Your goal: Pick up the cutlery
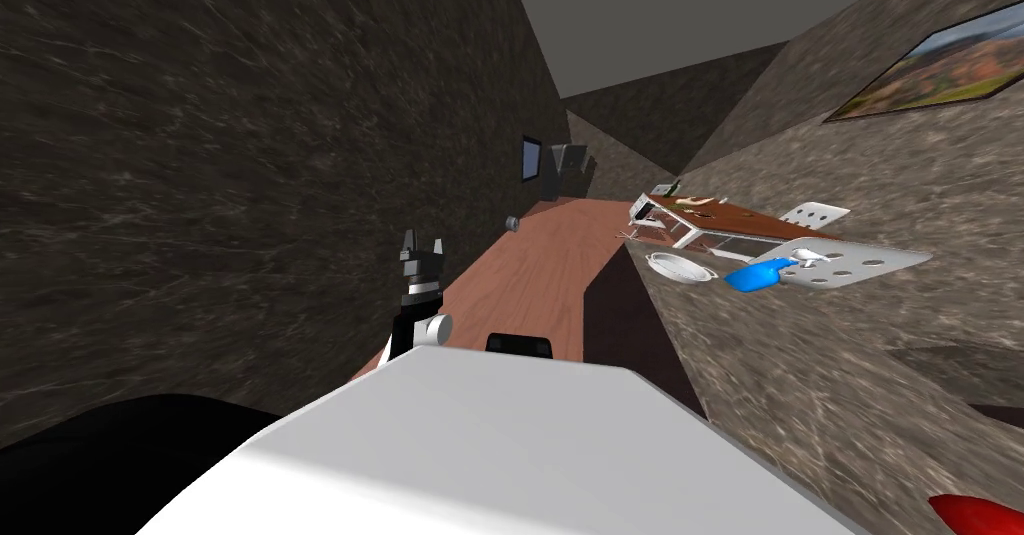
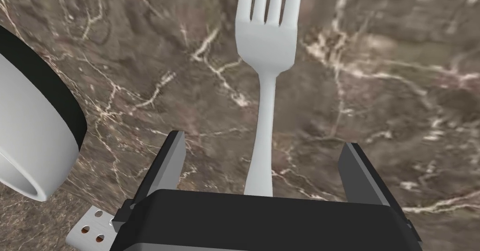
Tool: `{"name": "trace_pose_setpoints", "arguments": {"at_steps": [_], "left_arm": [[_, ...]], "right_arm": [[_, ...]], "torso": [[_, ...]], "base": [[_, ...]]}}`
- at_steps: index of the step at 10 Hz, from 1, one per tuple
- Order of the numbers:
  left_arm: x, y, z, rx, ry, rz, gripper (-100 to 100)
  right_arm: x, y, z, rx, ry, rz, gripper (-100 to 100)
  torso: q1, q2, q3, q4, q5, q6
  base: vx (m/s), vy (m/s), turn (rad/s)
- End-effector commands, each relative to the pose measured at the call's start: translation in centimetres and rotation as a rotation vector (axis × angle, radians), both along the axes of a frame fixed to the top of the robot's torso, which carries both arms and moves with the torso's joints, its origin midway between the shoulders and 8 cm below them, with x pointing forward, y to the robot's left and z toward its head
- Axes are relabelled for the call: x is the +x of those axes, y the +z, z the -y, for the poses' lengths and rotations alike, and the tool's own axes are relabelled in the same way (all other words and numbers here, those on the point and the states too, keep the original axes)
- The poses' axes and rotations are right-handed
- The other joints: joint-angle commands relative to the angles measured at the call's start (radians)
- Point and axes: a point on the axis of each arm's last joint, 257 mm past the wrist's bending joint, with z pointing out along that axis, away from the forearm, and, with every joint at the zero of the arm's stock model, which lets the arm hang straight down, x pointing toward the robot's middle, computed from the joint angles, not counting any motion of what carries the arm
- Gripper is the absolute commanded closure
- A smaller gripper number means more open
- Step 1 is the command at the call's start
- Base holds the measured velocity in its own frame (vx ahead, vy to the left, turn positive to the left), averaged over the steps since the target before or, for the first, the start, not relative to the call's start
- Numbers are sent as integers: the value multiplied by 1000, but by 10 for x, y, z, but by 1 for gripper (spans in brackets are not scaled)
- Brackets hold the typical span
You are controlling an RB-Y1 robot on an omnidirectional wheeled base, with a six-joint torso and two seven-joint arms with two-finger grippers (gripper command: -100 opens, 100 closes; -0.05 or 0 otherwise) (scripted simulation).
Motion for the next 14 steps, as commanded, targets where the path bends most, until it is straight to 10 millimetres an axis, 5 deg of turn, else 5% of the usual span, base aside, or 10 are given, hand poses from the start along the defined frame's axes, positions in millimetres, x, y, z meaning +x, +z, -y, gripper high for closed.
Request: {"name": "trace_pose_setpoints", "arguments": {"at_steps": [1, 2, 6, 7, 8, 14], "left_arm": [[0, 0, 0, 0, 0, 0, 0], [0, 0, 0, 0, 0, 0, 0], [0, 0, 0, 0, 0, 0, 0], [0, 0, 0, 0, 0, 0, 0], [0, 0, 0, 0, 0, 0, 0], [0, 0, 0, 0, 1, -1, 0]], "right_arm": [[0, 0, 0, 0, 0, 0, -100], [0, 0, 0, 0, -4, 2, 100], [0, 0, 0, 0, -2, 1, 100], [0, 0, 0, 0, -2, 1, 0], [11, 2, -1, 2, 43, 4, 100], [39, 8, -2, 4, 157, 4, 100]], "torso": [[0, 0, 0, 0, 0, 0], [-2, -4, -2, -1, 0, 1], [-5, -9, -5, -2, -2, 1], [-5, -9, -5, -2, -2, 1], [-5, -9, -5, -2, -2, 1], [-6, -16, -9, -4, -2, 4]], "base": [[-49, 20, 34], [-10, 4, -10], [-1, 0, 1], [0, 0, 0], [115, -66, -364], [130, -44, -244]]}}
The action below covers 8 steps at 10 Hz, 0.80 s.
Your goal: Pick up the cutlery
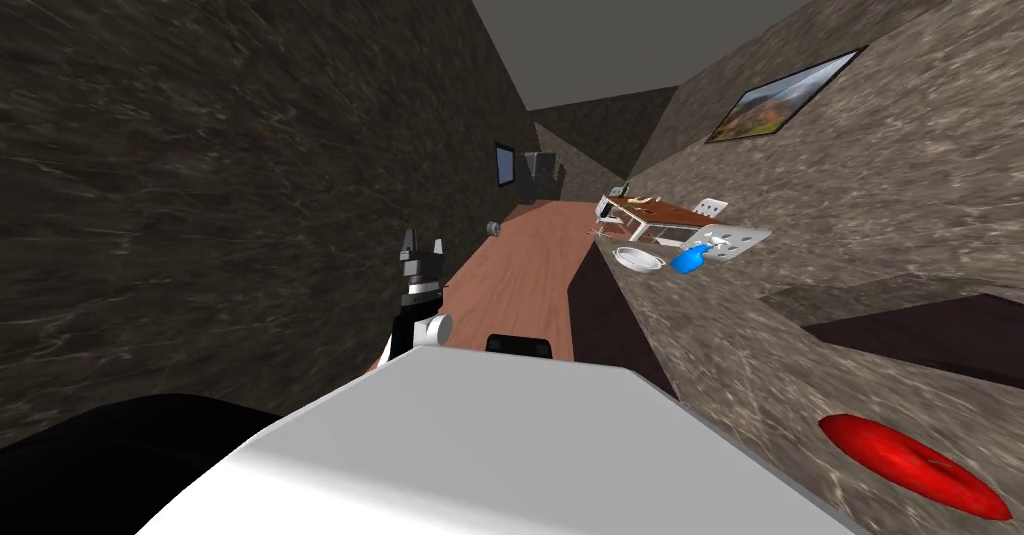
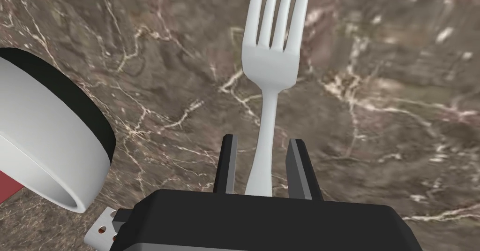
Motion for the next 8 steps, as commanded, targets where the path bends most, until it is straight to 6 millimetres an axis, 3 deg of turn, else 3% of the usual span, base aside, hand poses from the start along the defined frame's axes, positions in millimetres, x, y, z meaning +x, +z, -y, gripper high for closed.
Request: {"name": "trace_pose_setpoints", "arguments": {"at_steps": [1, 2, 5, 8], "left_arm": [[0, 0, 0, 0, 0, 0, 0], [0, 0, 0, 0, 0, 0, 0], [0, 0, 0, 0, 0, 0, 0], [0, 0, 0, 0, 0, 0, 0]], "right_arm": [[15, 3, -1, 1, 57, 2, 100], [15, 3, -1, 0, 67, -2, 100], [44, 9, -5, 2, 167, 3, 100], [58, 11, -8, -3, 242, -6, 100]], "torso": [[0, 0, 0, 0, 0, 0], [-1, -2, -1, 0, 0, 1], [-1, -3, -2, 0, 0, -2], [-1, -4, -2, -1, 1, 0]], "base": [[157, -45, -366], [158, -25, -255], [158, -28, -299], [152, -16, -300]]}}
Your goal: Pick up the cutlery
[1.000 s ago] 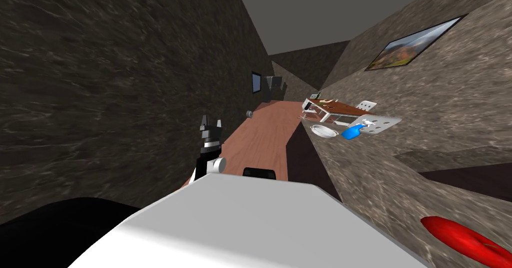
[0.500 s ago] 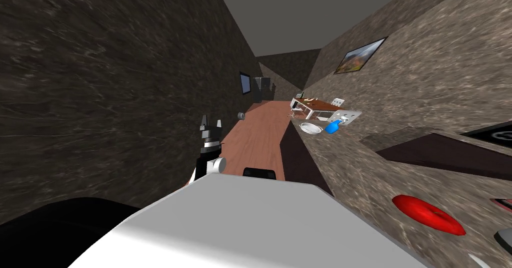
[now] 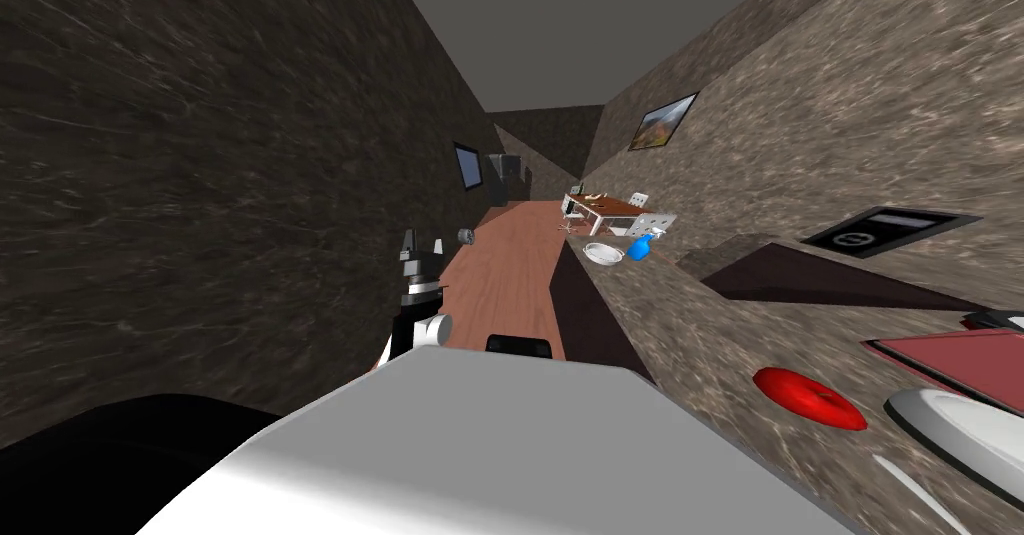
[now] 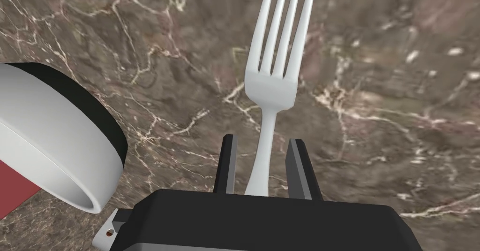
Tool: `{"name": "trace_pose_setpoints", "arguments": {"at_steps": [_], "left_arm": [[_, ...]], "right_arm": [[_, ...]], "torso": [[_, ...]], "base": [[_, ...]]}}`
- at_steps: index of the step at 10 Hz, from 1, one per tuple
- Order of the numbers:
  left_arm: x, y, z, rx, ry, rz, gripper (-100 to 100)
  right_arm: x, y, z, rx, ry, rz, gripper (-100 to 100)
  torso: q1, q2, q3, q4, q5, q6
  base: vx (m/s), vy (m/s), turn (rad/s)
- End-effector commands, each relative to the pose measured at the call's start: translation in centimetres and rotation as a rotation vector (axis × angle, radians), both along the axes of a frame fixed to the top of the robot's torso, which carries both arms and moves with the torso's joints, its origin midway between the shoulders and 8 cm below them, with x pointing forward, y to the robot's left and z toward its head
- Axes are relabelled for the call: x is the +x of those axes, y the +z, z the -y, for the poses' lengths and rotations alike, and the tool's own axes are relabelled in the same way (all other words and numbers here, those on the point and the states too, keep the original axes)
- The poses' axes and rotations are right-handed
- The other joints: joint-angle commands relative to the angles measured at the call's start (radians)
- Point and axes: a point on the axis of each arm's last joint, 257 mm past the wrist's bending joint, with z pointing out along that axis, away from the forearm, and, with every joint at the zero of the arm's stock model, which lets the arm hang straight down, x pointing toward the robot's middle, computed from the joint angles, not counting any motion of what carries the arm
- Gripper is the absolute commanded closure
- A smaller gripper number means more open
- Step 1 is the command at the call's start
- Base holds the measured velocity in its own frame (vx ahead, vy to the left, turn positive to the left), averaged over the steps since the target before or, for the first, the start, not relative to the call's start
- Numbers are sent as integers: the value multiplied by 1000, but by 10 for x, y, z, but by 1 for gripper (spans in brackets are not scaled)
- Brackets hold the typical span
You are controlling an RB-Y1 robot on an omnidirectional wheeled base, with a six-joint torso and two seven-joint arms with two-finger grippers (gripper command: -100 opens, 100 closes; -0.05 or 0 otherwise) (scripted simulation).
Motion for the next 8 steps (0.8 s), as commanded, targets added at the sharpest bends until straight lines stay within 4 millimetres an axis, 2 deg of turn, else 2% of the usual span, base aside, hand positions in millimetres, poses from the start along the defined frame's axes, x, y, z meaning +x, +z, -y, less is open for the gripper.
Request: {"name": "trace_pose_setpoints", "arguments": {"at_steps": [1, 2, 3, 4, 5, 7, 8], "left_arm": [[0, 0, 0, 0, 0, 0, 0], [0, 0, 0, 0, 0, 0, 0], [0, 0, 0, 0, 0, 0, 0], [0, 0, 0, 0, 0, 0, 0], [0, 0, 0, 0, 0, 0, 0], [0, 0, 0, 0, 0, 0, 0], [0, 0, 0, 0, 0, 0, 0]], "right_arm": [[18, 5, -2, -6, 60, 2, 100], [20, 2, -6, -1, 78, -1, 100], [34, 5, -10, 1, 123, 2, 100], [34, 5, -10, -2, 137, -3, 100], [49, 7, -15, 0, 186, -1, 100], [46, 6, -14, -1, 182, -4, 100], [46, 6, -14, -1, 185, -5, 0]], "torso": [[0, 0, 0, 0, 0, 0], [0, -3, -2, -1, 0, 2], [1, -2, -2, -1, 0, 0], [3, -1, -1, -1, 1, 4], [2, 1, 0, 0, 1, 1], [1, 1, 0, 0, 1, 0], [0, 4, 2, 0, 1, 0]], "base": [[206, -13, -296], [171, 13, -187], [160, 30, -384], [130, 19, -245], [132, -4, -377], [94, 12, -108], [10, 3, 5]]}}
